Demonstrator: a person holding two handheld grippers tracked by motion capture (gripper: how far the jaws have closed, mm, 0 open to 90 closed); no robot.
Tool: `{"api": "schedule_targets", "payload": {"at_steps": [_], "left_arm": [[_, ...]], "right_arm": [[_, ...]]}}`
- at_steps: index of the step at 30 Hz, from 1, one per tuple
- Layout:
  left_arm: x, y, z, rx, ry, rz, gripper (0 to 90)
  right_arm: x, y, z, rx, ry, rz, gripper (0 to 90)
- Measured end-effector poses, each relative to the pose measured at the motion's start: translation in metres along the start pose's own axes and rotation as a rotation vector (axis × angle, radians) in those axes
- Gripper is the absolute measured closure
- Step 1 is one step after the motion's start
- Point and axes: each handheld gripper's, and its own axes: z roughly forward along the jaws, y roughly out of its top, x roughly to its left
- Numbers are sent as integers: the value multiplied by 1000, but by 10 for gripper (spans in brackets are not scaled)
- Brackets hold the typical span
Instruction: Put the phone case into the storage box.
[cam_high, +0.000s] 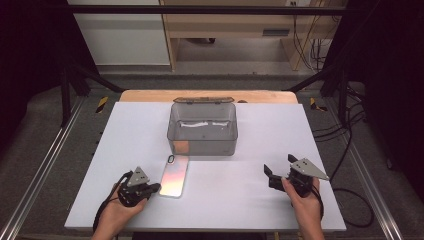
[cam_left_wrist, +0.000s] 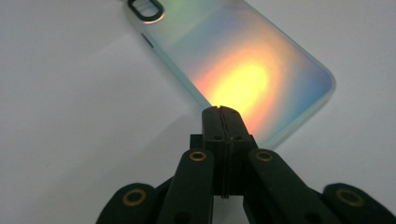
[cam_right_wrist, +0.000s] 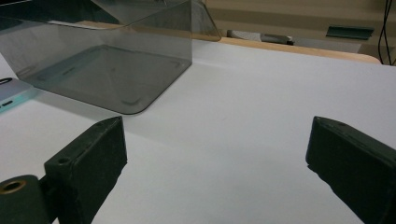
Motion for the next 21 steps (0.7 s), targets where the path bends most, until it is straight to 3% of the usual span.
{"api": "schedule_targets", "payload": {"at_steps": [9,12,21], "left_arm": [[-22,10,10,-2,-50,38,900],[-39,18,18,-15,-93,57,900],[-76,42,40,-51,-116,134,900]], "right_arm": [[-1,0,-1,-3,3,5,55],[-2,1,-1,-5,2,6,55],[-1,3,-2,-15,5,-4,53]]}}
